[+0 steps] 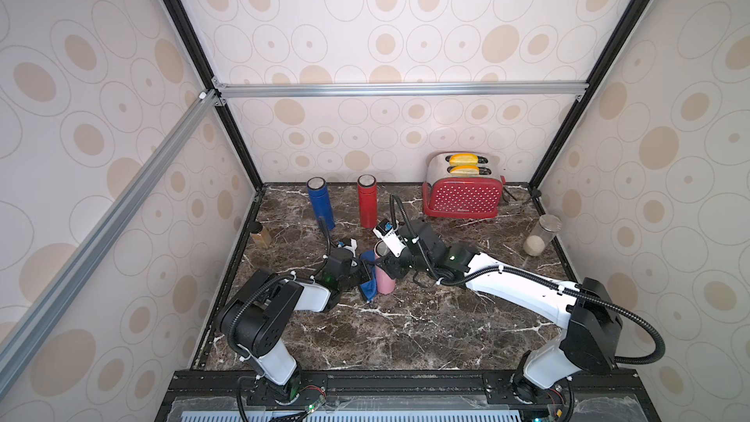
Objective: Wipe the surface of the thermos
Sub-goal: Wipe the dirt from the surface of the thermos.
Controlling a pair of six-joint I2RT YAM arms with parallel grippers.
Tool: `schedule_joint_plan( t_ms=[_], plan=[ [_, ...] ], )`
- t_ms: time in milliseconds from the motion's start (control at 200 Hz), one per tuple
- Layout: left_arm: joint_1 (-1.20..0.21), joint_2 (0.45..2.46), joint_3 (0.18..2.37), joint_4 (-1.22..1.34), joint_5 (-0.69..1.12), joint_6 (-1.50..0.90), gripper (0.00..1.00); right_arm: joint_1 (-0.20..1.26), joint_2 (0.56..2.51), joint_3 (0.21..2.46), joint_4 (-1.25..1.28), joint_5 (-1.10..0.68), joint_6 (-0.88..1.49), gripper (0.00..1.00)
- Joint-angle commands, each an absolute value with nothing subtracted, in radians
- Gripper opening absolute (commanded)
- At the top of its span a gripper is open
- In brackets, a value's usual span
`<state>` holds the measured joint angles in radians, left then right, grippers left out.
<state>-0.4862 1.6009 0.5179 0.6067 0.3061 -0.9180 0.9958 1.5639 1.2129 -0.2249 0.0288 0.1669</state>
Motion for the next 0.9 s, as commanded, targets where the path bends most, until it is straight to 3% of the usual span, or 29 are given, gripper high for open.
schedule_joint_plan(
  t_ms=[0,160,335,621,891],
  plan=[
    [-0.554,1.435,0.599,0.501,0.366,-0.903,0.0,1.011,1.622,1.126,-0.41,0.056,0.205,0.0],
    [-0.583,1.277,0.676,0.375,0.324,-0.915,0.0,1.021,1.62,1.12,-0.435,0.084,0.272,0.0],
    [-0.606,1.258,0.657,0.429,0.3,-0.972,0.0,1.053,1.608,1.119,-0.468,0.141,0.367,0.0],
    [-0.705,1.504,0.537,0.623,0.198,-1.004,0.0,1.092,1.616,1.089,-0.439,0.155,0.493,0.0],
    [-0.712,1.737,0.494,0.773,0.166,-1.031,0.0,1.112,1.625,1.092,-0.442,0.183,0.518,0.0]
  ],
)
